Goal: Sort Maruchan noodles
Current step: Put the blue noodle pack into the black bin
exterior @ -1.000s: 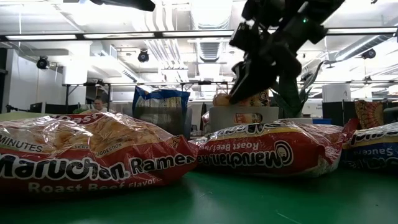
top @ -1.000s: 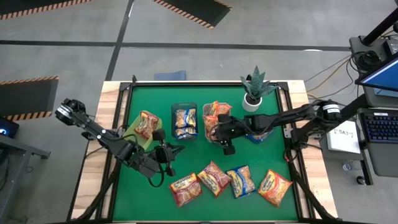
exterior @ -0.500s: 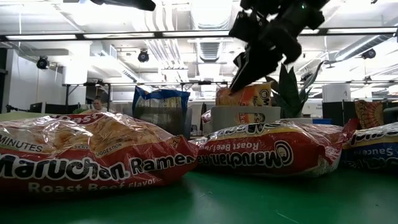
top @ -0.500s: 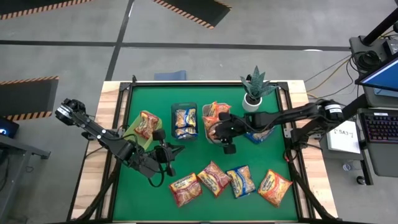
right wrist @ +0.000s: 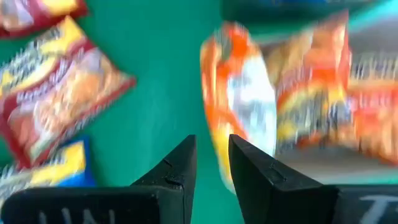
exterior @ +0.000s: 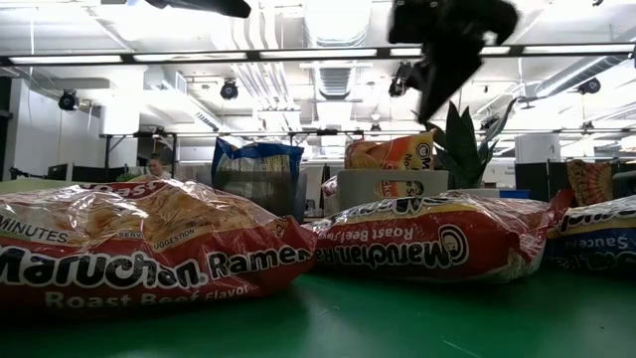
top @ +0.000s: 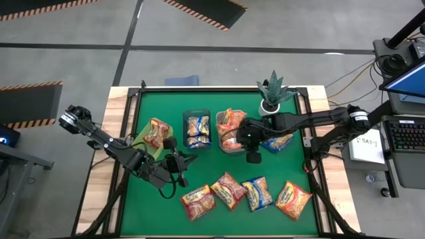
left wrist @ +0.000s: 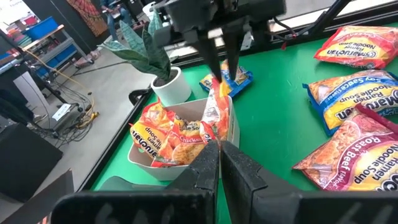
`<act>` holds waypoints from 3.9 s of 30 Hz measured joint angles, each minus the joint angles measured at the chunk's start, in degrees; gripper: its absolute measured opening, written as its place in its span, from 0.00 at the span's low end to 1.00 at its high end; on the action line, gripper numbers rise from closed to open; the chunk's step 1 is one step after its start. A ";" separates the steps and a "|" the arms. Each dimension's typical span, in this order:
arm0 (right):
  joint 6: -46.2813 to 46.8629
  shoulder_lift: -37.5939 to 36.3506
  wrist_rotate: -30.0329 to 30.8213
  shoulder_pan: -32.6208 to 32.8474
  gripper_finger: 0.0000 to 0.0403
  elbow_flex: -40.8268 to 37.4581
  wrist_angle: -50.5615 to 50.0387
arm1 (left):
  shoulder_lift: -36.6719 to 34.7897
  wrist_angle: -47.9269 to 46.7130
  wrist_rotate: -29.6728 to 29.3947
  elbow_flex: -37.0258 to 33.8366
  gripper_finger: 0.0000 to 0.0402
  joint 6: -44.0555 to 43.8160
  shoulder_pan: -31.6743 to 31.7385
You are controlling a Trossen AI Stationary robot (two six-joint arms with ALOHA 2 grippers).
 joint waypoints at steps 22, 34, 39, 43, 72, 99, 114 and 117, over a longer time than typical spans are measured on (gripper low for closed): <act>50.16 -21.41 14.94 1.53 0.33 -25.22 -3.61 | 0.00 0.49 0.00 0.00 0.00 -0.36 0.00; 54.58 -14.04 15.06 1.55 0.63 -28.42 -4.17 | 0.00 1.37 -0.04 0.00 0.00 3.28 1.65; 55.63 -8.77 15.17 1.55 0.67 -28.48 -3.97 | 0.00 1.66 -0.04 0.00 0.00 4.63 2.91; 55.83 -4.30 16.61 1.55 0.66 -28.48 -3.63 | 0.00 1.70 -0.03 0.00 0.00 5.44 3.89; 56.96 -14.39 18.49 3.19 0.03 -28.57 -2.74 | 0.00 6.97 0.09 0.00 0.00 10.50 7.27; 29.53 -28.56 27.78 15.93 0.03 -28.98 55.84 | 3.26 19.80 3.61 0.00 0.00 10.88 10.40; 26.36 -10.11 34.53 12.92 0.03 -28.98 86.45 | 7.35 28.37 7.25 0.00 0.46 13.54 11.68; 27.14 -7.90 34.80 11.80 0.03 -28.98 90.09 | 9.48 32.15 4.09 0.00 0.57 16.01 11.91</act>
